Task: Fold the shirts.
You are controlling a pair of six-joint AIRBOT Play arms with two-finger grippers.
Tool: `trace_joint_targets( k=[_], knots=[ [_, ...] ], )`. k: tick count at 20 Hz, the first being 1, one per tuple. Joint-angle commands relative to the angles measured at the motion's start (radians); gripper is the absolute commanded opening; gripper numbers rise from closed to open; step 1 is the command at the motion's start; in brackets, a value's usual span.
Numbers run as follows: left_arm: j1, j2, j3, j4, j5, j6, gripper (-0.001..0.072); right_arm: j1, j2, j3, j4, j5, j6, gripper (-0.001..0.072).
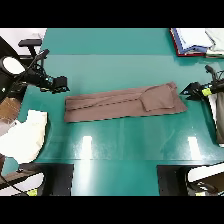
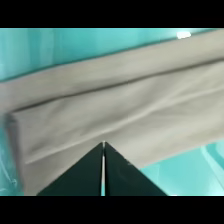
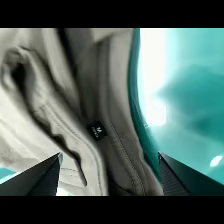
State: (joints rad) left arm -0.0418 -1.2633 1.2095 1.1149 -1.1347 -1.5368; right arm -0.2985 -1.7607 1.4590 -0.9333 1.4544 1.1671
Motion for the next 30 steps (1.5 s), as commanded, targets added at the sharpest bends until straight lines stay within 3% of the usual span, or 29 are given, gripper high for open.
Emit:
trace_joint_targets(
  k=[1, 5, 6, 8, 10, 11, 14, 18, 21, 30],
  knots=[
    [-0.066, 0.0, 0.003, -0.015, 0.014, 0.0, 0.0036, -0.002, -0.079, -0.021, 0.091, 0.022, -0.043, 0.068],
    [-0.146, -0.007, 0.003, -0.021, 0.068, -0.01, 0.0026, 0.06, -0.127, -0.021, 0.156, 0.031, -0.077, 0.0675],
    [-0.164, -0.014, 0.003, -0.021, 0.072, -0.023, 0.0026, 0.078, -0.128, -0.02, 0.153, 0.03, -0.084, 0.062],
    [-0.204, -0.041, 0.004, -0.024, 0.088, -0.046, 0.0026, 0.1, -0.124, -0.019, 0.154, 0.032, -0.105, 0.0381],
    [-0.251, -0.082, 0.013, -0.03, 0.123, -0.046, 0.0025, 0.102, -0.103, -0.019, 0.155, 0.037, -0.106, 0.0067],
    [-0.276, -0.106, 0.021, -0.043, 0.148, -0.046, 0.0025, 0.102, -0.079, -0.019, 0.156, 0.04, -0.106, 0.0019],
    [-0.353, -0.226, 0.094, -0.068, 0.205, -0.046, 0.0025, 0.106, 0.038, -0.019, 0.157, 0.039, -0.085, 0.0018],
    [-0.443, -0.444, 0.268, -0.134, 0.206, -0.044, 0.0025, 0.185, 0.222, -0.019, 0.159, -0.006, 0.026, 0.0018],
    [-0.49, -0.557, 0.373, -0.135, 0.194, -0.045, 0.0025, 0.262, 0.332, -0.017, 0.237, -0.051, 0.031, 0.0017],
    [-0.514, -0.615, 0.401, -0.165, 0.268, -0.046, 0.0025, 0.521, 0.358, 0.229, 0.256, -0.068, 0.112, 0.0017]
  ],
)
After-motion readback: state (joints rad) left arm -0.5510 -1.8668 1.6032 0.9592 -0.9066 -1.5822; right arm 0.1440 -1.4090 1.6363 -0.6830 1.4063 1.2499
